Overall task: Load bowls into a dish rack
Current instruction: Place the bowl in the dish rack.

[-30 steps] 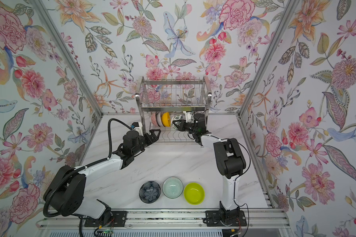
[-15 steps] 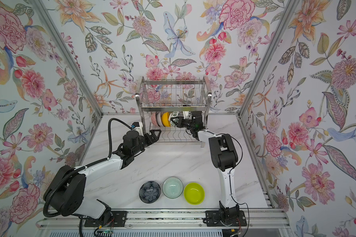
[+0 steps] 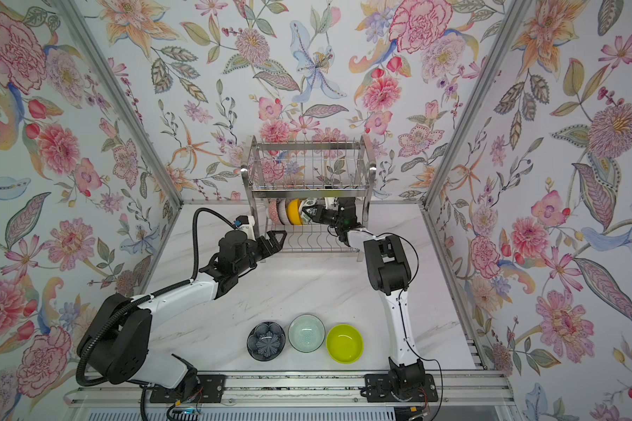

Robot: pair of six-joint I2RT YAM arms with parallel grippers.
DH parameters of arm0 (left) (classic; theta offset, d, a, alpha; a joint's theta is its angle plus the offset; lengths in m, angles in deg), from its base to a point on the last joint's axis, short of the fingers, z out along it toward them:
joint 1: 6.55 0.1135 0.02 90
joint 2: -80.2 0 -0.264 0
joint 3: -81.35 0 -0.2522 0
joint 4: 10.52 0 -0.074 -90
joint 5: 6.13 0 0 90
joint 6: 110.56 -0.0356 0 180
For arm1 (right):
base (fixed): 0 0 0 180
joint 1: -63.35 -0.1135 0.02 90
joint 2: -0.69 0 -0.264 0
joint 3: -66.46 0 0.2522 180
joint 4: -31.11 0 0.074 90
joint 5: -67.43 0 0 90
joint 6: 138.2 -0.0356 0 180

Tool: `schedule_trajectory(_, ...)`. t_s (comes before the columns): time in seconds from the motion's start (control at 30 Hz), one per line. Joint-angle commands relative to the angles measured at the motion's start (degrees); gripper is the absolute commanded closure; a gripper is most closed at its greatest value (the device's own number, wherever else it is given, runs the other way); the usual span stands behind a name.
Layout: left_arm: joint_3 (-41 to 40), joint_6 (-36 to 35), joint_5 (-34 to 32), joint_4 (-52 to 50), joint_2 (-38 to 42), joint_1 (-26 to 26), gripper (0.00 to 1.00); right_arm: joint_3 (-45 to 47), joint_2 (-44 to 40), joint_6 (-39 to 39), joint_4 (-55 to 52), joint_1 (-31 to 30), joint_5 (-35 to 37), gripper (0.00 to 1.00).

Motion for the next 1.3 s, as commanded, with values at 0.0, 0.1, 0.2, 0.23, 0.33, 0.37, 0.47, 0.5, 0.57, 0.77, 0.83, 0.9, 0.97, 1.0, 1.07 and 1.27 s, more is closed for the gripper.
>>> schedule_trajectory(0.0,1.74,-1.90,-0.72,-1.08,0.79,0.52,0.01,-3.45,1.73,-3.33,5.92,1.30,-1.46,1.00)
schedule_trajectory(0.1,1.76,-2.12,-0.91,-1.24,0.68,0.51,0.01,-4.46,2.96,-5.05,7.39,1.35,-1.32,1.00)
schedule_trajectory(0.2,1.85,-2.29,-0.91,-1.29,0.68,0.57,0.01,-5.95,4.36,-6.40,7.90,1.21,-1.59,1.00)
schedule_trajectory(0.23,1.83,-2.36,-0.90,-1.22,0.61,0.50,0.01,-6.25,4.62,-6.52,7.81,1.15,-1.52,1.00)
schedule_trajectory(0.33,1.85,-2.54,-1.10,-1.42,0.59,0.51,0.01,-6.54,5.13,-6.43,7.60,1.07,-1.37,1.00)
schedule_trajectory(0.37,1.84,-2.54,-1.18,-1.47,0.60,0.55,0.01,-6.54,5.32,-6.43,7.73,1.10,-1.37,1.00)
schedule_trajectory(0.47,1.91,-2.51,-1.03,-1.41,0.61,0.60,0.01,-6.88,5.75,-6.72,7.71,1.03,-1.28,1.00)
schedule_trajectory(0.5,1.93,-2.53,-1.01,-1.54,0.59,0.52,0.01,-7.23,6.01,-6.93,7.81,1.04,-1.50,1.00)
schedule_trajectory(0.57,1.92,-2.69,-0.92,-1.49,0.50,0.57,0.01,-8.04,6.43,-7.22,7.48,0.89,-1.70,1.00)
schedule_trajectory(0.77,2.01,-3.04,-1.10,-1.77,0.52,0.56,0.01,-8.78,6.78,-6.81,5.86,0.75,-0.50,1.00)
schedule_trajectory(0.83,2.01,-2.98,-1.09,-1.77,0.50,0.54,0.01,-9.29,7.00,-6.27,4.43,0.62,-0.27,1.00)
schedule_trajectory(0.9,2.09,-2.93,-0.92,-1.77,0.50,0.55,0.01,-9.56,7.00,-5.38,2.97,0.67,-0.05,1.00)
schedule_trajectory(0.97,2.16,-2.91,-0.83,-1.77,0.45,0.59,0.01,-9.36,6.83,-4.77,2.09,0.55,0.16,1.00)
schedule_trajectory(1.0,2.09,-2.90,-0.82,-1.76,0.52,0.58,0.01,-9.20,6.67,-4.41,1.59,0.57,0.41,1.00)
schedule_trajectory(1.07,2.10,-2.91,-0.95,-1.77,0.50,0.52,0.01,-9.11,6.18,-3.15,-0.06,0.49,1.14,1.00)
schedule_trajectory(1.27,2.18,-2.74,-0.83,-1.68,0.57,0.54,0.01,-10.41,5.38,1.69,-7.20,-0.04,2.16,0.93)
